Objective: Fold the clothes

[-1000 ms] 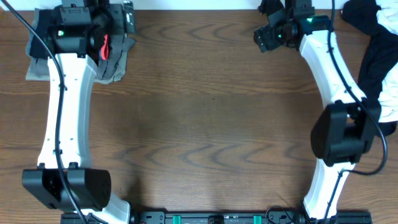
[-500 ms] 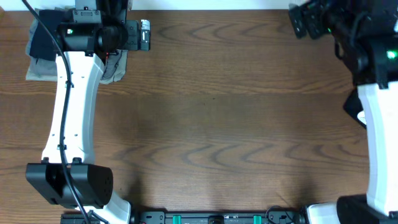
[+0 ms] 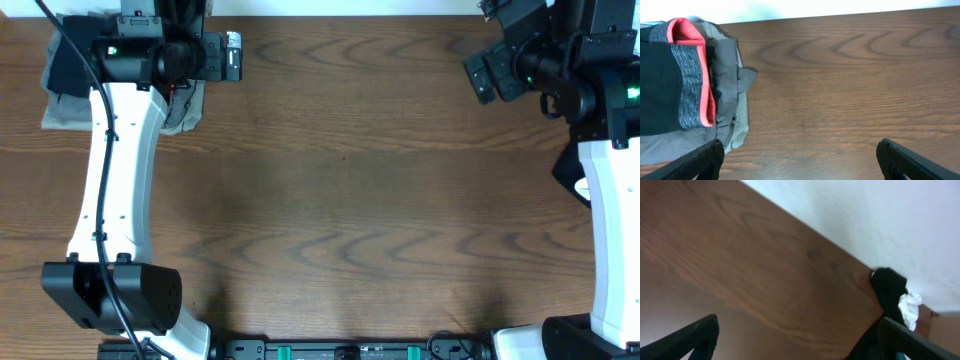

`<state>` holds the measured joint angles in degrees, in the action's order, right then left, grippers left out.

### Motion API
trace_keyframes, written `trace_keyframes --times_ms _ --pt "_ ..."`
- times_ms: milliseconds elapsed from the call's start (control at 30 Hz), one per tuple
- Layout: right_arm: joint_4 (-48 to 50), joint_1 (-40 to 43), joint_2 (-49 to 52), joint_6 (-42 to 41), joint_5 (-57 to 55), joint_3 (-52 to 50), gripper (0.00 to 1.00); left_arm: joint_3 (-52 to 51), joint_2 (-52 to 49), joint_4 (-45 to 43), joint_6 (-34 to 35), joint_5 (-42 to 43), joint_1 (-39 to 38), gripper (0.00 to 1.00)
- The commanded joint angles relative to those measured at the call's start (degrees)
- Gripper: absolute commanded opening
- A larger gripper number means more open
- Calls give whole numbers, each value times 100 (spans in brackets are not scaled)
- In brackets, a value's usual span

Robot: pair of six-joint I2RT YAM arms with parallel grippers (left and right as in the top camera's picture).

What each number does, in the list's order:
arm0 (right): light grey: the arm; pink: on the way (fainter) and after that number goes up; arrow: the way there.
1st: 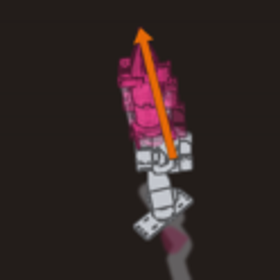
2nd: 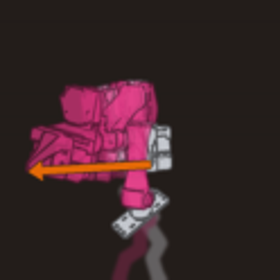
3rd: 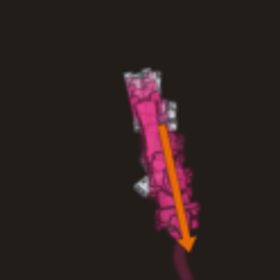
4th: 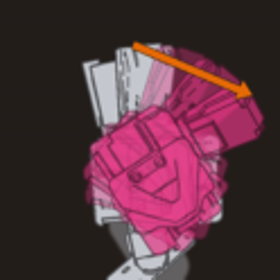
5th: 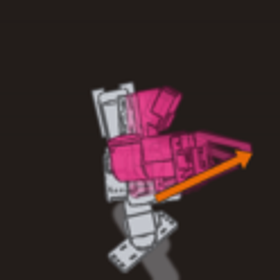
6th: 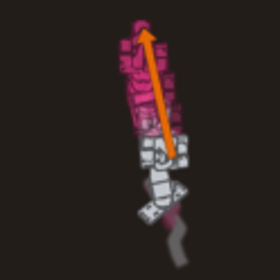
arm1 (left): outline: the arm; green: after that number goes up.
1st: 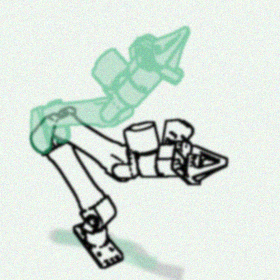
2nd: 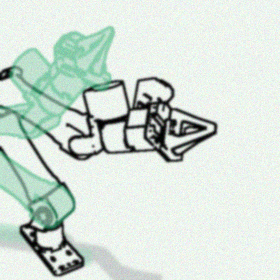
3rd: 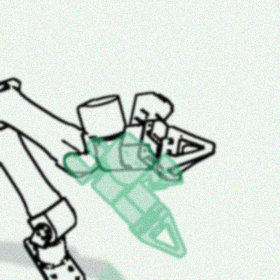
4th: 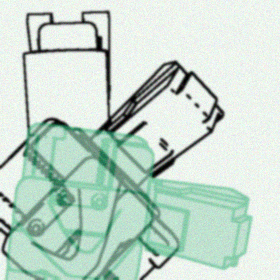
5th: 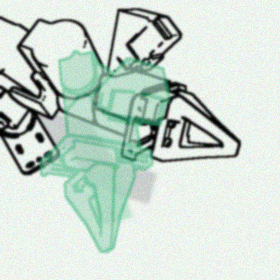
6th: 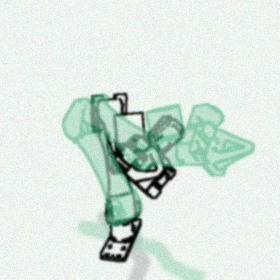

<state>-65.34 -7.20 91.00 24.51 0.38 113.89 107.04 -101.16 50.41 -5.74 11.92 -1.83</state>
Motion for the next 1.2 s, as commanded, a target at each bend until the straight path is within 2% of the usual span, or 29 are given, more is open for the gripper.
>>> trace_keyframes --times_ms 0,167,467,600,733,833,933,1033,1167 --pt "-122 15 9 42 -33 -9 99 7 -28 13 70 72 -2 98" --pt "-197 17 7 372 -669 -11 99 7 -28 13 70 74 -2 98" --pt "-291 13 -70 365 -645 -166 99 7 -28 13 70 74 -2 98" --pt "-466 17 -236 365 -638 -608 99 7 -28 13 70 72 -2 98" --pt "-310 17 -702 361 -520 -1631 99 7 -28 13 70 74 -2 98" --pt "645 48 -1246 339 -184 -2715 99 7 -28 13 70 72 -2 98" --pt "2157 153 -1860 308 352 -4057 99 7 -28 13 70 74 -2 98" --pt "3856 269 -2444 -214 758 -5466 99 7 -28 13 70 74 -2 98" --pt "5637 291 -3016 -868 826 -6977 99 7 -28 13 70 74 -2 98"
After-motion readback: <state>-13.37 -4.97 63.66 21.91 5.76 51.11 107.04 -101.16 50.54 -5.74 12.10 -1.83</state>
